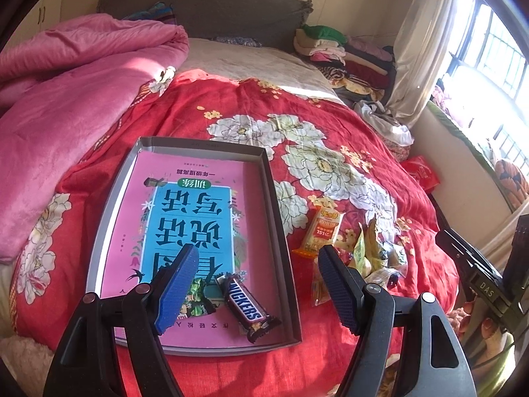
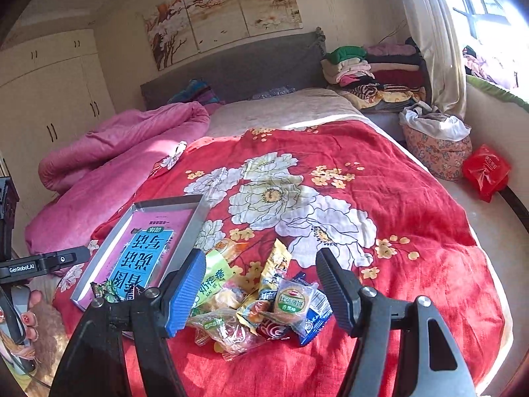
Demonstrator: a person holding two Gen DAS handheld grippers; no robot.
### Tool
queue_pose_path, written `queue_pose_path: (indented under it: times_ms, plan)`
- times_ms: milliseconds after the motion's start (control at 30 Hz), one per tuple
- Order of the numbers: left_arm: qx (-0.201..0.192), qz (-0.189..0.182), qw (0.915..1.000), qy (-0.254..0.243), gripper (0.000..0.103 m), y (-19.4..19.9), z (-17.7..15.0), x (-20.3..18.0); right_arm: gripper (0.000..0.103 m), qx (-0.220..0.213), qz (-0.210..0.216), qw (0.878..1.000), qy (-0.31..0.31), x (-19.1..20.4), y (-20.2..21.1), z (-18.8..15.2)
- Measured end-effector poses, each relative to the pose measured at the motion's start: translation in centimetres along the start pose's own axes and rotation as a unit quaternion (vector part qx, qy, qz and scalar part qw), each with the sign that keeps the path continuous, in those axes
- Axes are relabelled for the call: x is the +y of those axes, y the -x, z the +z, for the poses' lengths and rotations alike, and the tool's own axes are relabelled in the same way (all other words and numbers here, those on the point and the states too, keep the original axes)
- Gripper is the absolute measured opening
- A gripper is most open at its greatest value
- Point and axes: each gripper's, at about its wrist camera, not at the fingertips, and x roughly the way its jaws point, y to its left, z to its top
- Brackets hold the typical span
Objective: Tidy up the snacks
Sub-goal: 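Withdraw both open grippers from the tray back toward the snack pile, then grasp the yellow rice-cracker bag with the left gripper while the right grasps the round cookie packet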
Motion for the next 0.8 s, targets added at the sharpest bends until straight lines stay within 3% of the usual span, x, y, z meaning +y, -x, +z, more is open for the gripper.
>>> queue_pose_path:
  times_ms: [267, 800]
  plan:
    - [-0.004, -0.011, 0.9996, -0.026, 0.076, -0.8, 1.4, -2.8, 0.069, 0.009, -0.017, 1.0, -0.015, -1.1, -0.2, -0.3]
    - [0.047, -0.016, 0.9966, -0.065, 0.076, -6.0, 1.7, -5.7, 0.069, 0.065, -0.028, 0.997, -0.023, -1.9, -2.7, -2.0]
